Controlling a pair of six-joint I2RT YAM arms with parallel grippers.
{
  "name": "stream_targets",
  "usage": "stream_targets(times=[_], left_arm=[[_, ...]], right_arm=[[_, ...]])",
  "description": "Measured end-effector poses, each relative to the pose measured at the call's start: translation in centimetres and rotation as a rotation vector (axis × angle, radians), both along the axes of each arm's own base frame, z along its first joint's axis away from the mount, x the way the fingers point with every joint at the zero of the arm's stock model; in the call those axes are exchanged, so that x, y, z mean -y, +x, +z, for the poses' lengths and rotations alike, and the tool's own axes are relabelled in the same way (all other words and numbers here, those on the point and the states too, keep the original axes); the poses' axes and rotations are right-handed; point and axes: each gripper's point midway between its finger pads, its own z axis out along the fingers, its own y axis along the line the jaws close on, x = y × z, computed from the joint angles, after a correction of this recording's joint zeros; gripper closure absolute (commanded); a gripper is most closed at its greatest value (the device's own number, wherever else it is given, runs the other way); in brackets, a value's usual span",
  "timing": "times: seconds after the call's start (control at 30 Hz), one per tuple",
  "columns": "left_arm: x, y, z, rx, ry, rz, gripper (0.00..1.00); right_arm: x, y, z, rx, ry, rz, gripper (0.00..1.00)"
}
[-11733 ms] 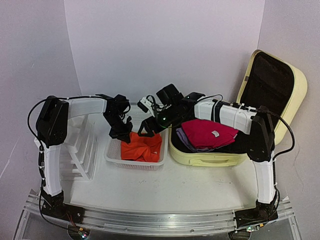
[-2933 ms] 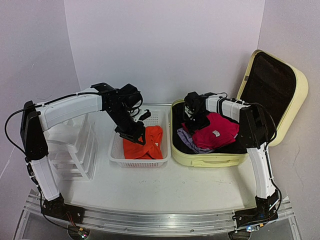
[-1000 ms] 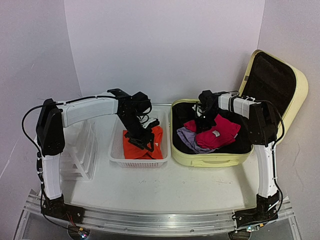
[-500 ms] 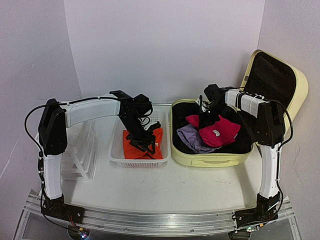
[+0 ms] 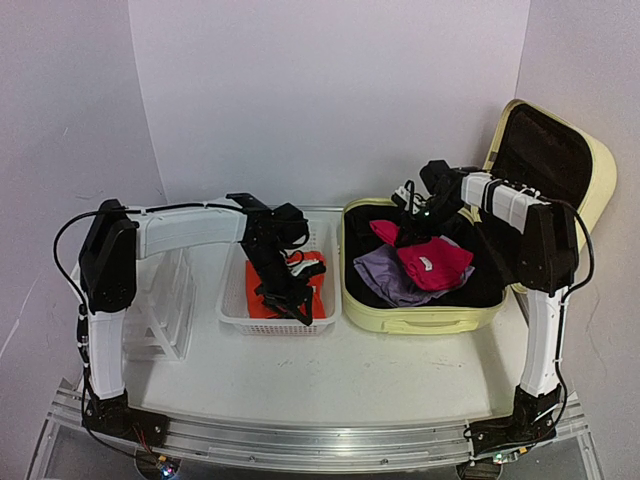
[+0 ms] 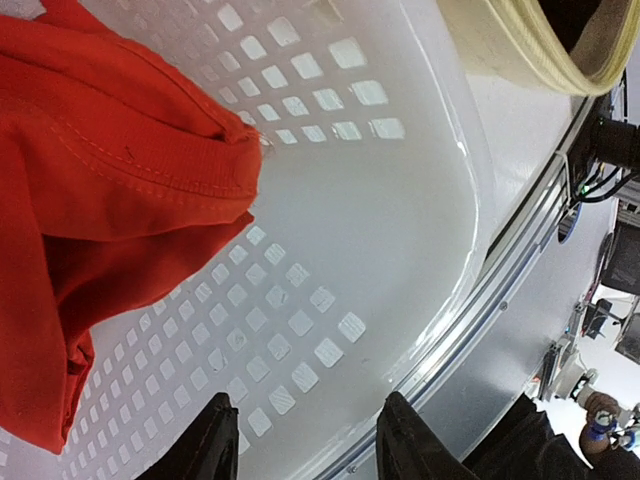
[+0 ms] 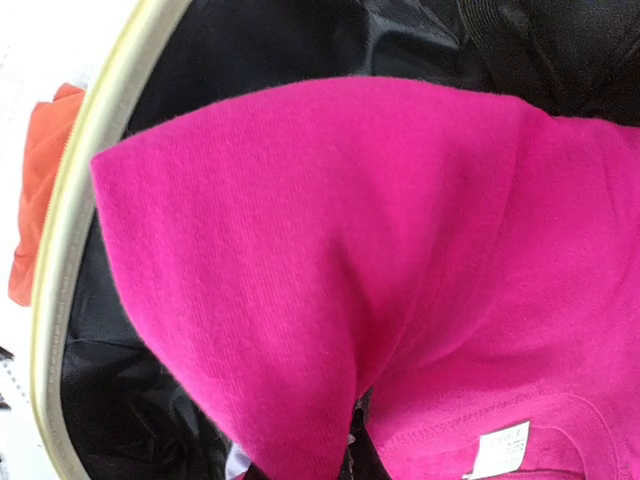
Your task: Open, take out, and arrange the luggage
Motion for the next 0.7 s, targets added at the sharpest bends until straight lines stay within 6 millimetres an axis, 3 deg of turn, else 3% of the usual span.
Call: stream_targets(times=[0.2, 0.43, 0.53, 0.7], left_arm=[[0.2, -2.7, -0.1, -0.014, 0.005, -0.044, 0.53], [-0.3, -7.6, -0.3, -0.015, 0.047, -0.118, 0.53], [-0.9, -9.6, -0.2, -0.012, 0.067, -0.141, 0.48], [-1.0, -10.4, 1.2, 0.037, 0.061, -0.147, 0.4]], right_arm=[[-0.1, 0.1, 0.8, 0.013, 0.01, 0.002, 1.0], [0.0, 0.2, 1.2, 0.022, 0.007, 0.0, 1.0], [0.0, 0.1, 1.3, 0.023, 0.008, 0.0, 1.0], [-0.3, -0.4, 2.1, 0.026, 0.03, 0.01, 1.0]])
